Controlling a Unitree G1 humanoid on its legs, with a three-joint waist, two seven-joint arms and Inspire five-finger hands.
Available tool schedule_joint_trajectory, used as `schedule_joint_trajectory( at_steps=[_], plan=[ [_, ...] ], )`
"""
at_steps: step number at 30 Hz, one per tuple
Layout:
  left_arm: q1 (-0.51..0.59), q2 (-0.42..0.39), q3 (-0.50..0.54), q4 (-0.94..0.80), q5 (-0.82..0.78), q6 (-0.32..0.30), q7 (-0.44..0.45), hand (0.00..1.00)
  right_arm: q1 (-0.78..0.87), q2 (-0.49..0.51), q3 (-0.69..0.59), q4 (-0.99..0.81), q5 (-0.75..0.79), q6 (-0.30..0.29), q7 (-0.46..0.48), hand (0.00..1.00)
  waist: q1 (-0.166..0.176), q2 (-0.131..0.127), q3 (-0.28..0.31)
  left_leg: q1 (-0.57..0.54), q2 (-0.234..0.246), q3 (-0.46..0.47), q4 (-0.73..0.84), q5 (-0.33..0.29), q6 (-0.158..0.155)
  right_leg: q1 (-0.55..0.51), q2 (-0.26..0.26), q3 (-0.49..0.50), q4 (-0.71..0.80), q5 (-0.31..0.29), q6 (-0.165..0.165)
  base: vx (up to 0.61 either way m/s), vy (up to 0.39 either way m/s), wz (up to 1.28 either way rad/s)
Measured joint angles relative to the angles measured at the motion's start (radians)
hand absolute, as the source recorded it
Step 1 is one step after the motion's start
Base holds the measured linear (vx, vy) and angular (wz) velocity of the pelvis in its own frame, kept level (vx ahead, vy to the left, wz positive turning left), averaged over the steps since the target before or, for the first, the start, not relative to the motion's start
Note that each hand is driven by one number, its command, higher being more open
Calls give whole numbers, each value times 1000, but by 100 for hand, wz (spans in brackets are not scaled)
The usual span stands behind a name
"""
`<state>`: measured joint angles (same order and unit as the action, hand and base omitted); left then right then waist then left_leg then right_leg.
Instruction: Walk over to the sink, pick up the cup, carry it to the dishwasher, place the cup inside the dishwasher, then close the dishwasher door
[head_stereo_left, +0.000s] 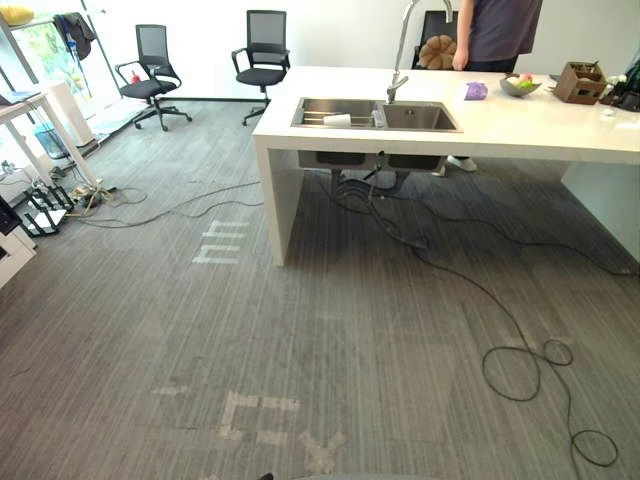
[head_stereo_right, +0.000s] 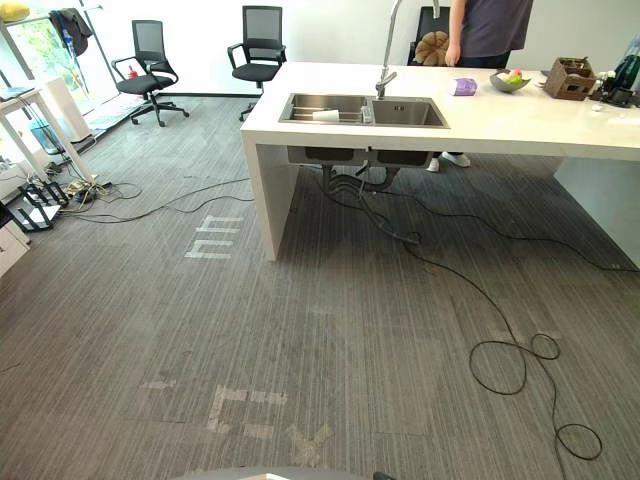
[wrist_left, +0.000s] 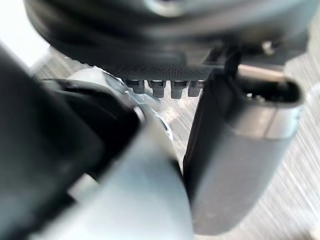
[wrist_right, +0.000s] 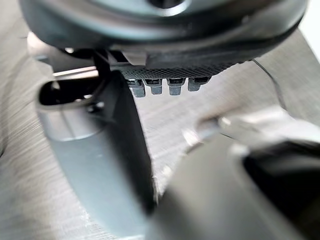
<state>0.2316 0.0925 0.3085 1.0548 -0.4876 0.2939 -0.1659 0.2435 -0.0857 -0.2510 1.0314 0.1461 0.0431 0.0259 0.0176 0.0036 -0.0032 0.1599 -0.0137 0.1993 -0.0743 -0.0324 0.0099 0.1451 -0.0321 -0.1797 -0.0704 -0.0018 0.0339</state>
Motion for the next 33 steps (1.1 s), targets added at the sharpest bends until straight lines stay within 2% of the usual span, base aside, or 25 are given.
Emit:
schedule_joint_trajectory(
  at_steps=[1,4,7,12,19,33],
  plan=[
    [-3,-4,-3,0,44,-54,-13,100,0,1,-1,-3,-18,-14,-1,100,2,1,0,5,0,-3,-12,5,-6,0,1,-6,0,-3,4,8,-39,6],
    [-7,-13,-4,-1,121,-142,-4,100,-1,2,-8,-3,-17,-9,8,100,8,2,6,5,1,-7,-12,5,-7,2,2,-15,0,-5,7,-1,-45,7],
    [-12,-14,-5,-2,154,-173,8,100,-4,0,-12,-3,-12,11,26,100,9,1,11,5,1,-11,-13,7,-6,6,3,-21,0,-6,9,-42,-40,5],
    [-13,-14,-5,-2,152,-173,19,100,-6,-2,-20,-3,21,50,59,100,8,-2,18,6,-1,-21,-18,15,0,8,1,-32,2,-8,7,-75,-37,6],
    [-10,-19,-4,0,106,-176,55,100,-5,-7,-20,-1,70,75,95,100,8,-3,22,6,-3,-33,-19,24,5,10,-1,-46,3,-7,3,-70,-29,6],
    [7,-23,0,9,-25,-158,46,100,-15,-8,-20,18,100,61,104,100,-4,-6,25,6,-5,-52,-19,27,4,21,-1,-66,-5,-6,2,-37,-27,4]
  ],
)
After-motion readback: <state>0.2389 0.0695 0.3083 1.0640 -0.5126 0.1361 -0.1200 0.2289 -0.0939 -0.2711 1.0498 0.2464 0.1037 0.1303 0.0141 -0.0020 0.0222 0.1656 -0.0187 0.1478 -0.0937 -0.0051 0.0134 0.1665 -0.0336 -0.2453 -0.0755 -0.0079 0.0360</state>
